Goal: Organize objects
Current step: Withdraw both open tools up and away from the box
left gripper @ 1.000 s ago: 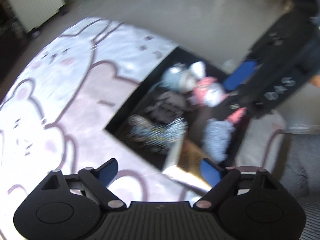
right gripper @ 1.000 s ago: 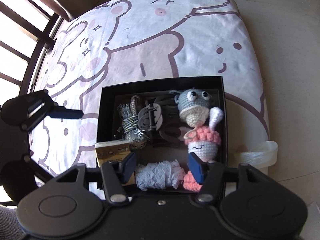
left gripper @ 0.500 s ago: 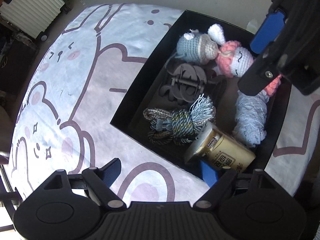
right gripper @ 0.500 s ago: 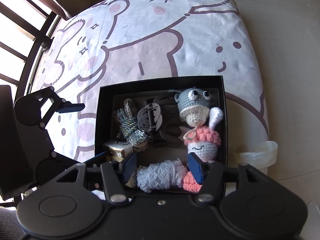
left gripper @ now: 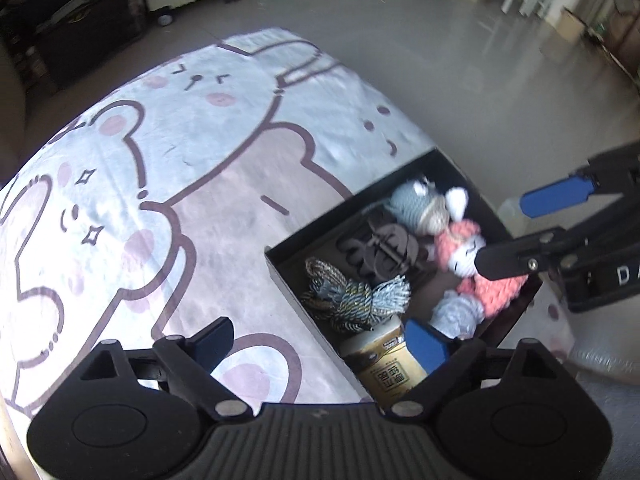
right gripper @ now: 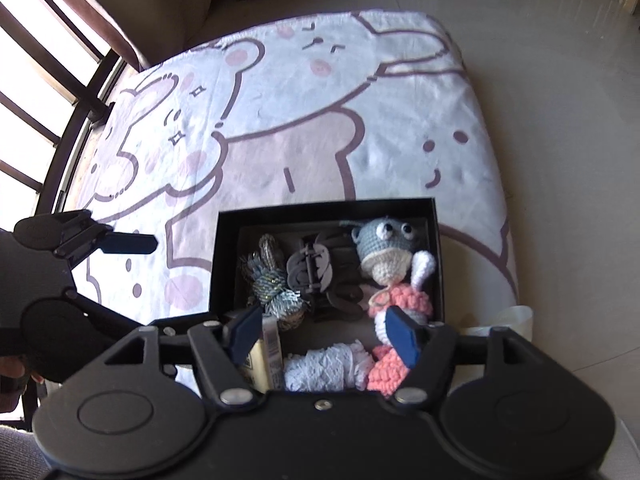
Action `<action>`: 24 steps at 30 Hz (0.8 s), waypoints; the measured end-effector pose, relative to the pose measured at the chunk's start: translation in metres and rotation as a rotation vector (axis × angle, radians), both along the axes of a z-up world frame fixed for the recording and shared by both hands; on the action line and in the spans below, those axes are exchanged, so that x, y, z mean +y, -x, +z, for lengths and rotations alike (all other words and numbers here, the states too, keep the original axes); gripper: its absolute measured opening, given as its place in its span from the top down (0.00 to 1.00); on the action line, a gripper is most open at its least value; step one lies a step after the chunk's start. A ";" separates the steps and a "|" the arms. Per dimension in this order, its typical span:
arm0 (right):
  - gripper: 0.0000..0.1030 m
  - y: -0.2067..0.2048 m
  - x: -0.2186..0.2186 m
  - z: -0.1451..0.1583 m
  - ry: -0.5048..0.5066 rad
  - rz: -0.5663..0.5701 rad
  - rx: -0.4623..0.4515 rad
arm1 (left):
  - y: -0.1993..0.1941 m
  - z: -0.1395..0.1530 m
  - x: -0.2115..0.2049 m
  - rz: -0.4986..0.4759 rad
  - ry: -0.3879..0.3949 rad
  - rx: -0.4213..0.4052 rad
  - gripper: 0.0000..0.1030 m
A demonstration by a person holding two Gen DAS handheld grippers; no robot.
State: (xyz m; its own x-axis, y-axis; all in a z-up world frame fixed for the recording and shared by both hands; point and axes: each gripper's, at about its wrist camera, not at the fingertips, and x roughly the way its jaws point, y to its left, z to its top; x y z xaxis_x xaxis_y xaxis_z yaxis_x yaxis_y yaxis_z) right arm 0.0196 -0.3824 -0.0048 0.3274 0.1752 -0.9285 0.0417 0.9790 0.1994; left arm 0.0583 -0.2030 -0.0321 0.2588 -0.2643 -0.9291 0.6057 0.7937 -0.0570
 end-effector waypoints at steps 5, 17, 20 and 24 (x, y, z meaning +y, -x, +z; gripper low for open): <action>0.13 0.008 -0.002 0.017 0.061 -0.041 -0.043 | 0.004 0.024 0.015 0.135 0.036 -0.030 0.06; 0.00 0.039 -0.010 0.037 0.108 -0.108 -0.057 | 0.030 0.050 0.034 0.278 0.028 -0.068 0.05; 0.00 0.045 -0.009 0.042 0.121 -0.108 -0.061 | 0.033 0.053 0.036 0.301 0.025 -0.064 0.00; 0.00 0.052 -0.010 0.044 0.139 -0.113 -0.058 | 0.037 0.058 0.038 0.310 0.032 -0.067 0.00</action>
State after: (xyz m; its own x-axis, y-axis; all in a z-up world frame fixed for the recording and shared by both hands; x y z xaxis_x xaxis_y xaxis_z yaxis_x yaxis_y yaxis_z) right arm -0.0327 -0.3922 0.0389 0.3918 0.0060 -0.9200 0.1454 0.9870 0.0683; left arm 0.0213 -0.1653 0.0256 0.3916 -0.1920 -0.8999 0.3381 0.9396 -0.0533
